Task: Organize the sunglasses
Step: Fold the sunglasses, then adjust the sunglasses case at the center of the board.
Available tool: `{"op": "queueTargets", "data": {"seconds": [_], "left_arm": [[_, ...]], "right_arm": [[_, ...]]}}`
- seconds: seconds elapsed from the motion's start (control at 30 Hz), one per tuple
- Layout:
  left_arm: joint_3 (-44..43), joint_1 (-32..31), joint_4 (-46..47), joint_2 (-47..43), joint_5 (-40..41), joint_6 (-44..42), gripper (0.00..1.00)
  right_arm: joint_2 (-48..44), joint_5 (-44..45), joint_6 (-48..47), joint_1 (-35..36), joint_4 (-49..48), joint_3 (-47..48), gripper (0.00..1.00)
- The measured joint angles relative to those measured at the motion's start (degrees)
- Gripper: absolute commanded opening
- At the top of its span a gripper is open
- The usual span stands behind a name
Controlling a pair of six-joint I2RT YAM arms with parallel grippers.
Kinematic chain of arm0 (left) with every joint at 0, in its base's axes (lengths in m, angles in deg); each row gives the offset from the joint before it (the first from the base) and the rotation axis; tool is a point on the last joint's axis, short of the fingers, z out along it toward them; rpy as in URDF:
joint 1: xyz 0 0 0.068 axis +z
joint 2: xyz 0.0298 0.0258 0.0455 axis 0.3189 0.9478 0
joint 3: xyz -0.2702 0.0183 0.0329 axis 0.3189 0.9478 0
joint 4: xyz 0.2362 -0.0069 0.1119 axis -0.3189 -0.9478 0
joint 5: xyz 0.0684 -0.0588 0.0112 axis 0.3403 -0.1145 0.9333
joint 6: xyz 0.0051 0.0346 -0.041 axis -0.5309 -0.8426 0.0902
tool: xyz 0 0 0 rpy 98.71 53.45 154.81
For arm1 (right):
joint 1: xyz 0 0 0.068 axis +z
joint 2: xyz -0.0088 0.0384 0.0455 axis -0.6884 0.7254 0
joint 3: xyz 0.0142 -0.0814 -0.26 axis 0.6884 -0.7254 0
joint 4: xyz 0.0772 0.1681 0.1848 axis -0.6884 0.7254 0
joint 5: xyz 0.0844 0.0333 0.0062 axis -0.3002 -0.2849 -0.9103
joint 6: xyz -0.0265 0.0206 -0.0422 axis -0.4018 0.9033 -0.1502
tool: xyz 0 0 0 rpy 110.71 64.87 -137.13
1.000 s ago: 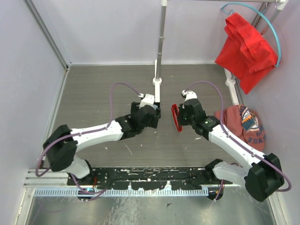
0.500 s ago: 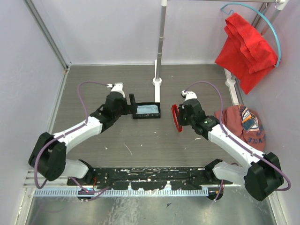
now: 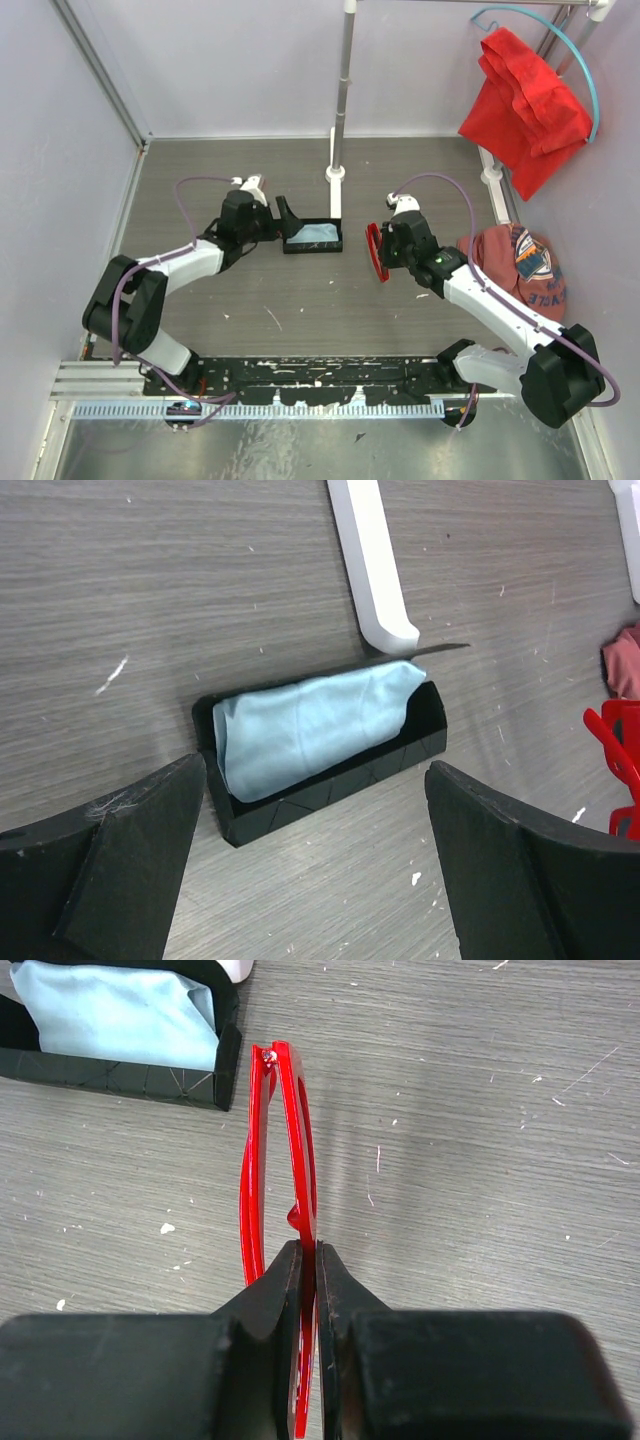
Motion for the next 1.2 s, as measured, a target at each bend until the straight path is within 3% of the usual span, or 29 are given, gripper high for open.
{"op": "queueTargets", "data": {"seconds": [0.23, 0.4, 1.2], "left_arm": [[5.22, -1.16, 3.72, -0.13, -2.40, 1.75, 0.98], [4.96, -5.81, 2.69, -0.98, -0.20, -0.68, 0.98], [-7.21, -11.98, -9.49, 6.19, 12.90, -10.34, 0.98]], "right_arm": [[0.00, 0.00, 0.00, 0.00, -0.07, -0.22, 0.01], [0.00, 0.00, 0.00, 0.00, -0.24, -0.22, 0.01], [0.00, 0.26, -0.24, 0.00, -0.44, -0.28, 0.01]]}}
